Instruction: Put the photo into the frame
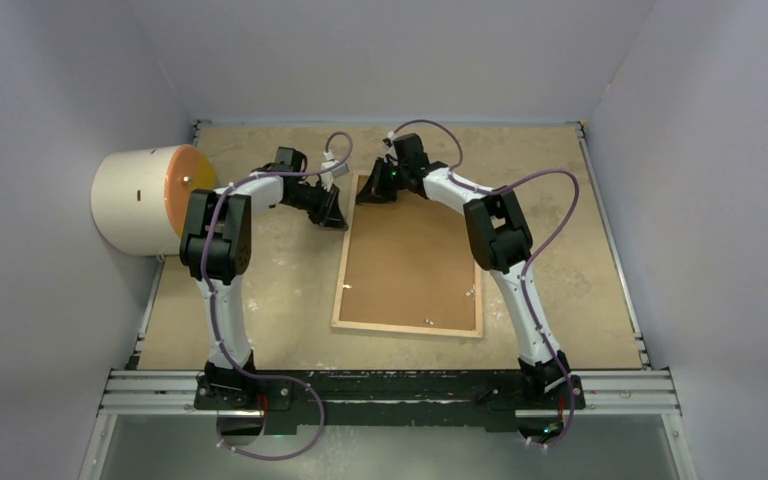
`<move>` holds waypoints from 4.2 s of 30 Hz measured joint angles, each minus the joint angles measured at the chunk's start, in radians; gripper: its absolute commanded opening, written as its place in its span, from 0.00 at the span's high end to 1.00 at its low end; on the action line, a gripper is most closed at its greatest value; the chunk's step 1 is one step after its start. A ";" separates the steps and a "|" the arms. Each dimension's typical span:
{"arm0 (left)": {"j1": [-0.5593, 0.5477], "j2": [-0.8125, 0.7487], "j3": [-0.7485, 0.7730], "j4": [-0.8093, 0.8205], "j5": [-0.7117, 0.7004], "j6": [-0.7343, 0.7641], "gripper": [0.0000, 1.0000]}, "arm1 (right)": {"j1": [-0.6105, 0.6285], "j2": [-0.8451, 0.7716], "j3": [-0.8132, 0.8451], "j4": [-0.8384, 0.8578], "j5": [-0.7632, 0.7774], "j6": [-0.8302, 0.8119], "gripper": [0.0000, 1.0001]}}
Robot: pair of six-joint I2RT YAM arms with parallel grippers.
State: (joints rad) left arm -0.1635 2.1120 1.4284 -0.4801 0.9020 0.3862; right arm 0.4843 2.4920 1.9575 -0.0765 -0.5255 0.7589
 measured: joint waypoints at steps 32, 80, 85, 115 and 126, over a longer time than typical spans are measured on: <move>-0.049 -0.248 -0.269 -0.109 -0.287 0.295 0.75 | -0.414 -0.707 -0.668 -0.022 0.419 0.000 0.01; 0.121 -0.108 0.154 -0.203 -0.645 0.178 0.58 | -0.392 -1.057 -1.034 -0.288 0.351 -0.072 0.01; 0.105 -0.078 0.116 -0.155 -0.681 0.174 0.59 | -0.427 -1.192 -1.180 -0.300 0.349 -0.061 0.01; -0.014 -0.178 -0.108 -0.620 -0.272 0.599 0.51 | -0.477 -0.982 -0.911 -0.202 0.476 -0.069 0.25; 0.037 -0.058 0.045 -0.517 -0.107 0.375 0.68 | -0.011 -0.820 -0.869 0.021 0.335 0.020 0.45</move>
State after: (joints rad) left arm -0.1261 2.0541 1.4738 -0.9966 0.7948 0.7612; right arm 0.4736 1.6718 1.0882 -0.0555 -0.1902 0.7788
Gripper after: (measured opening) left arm 0.378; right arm 0.575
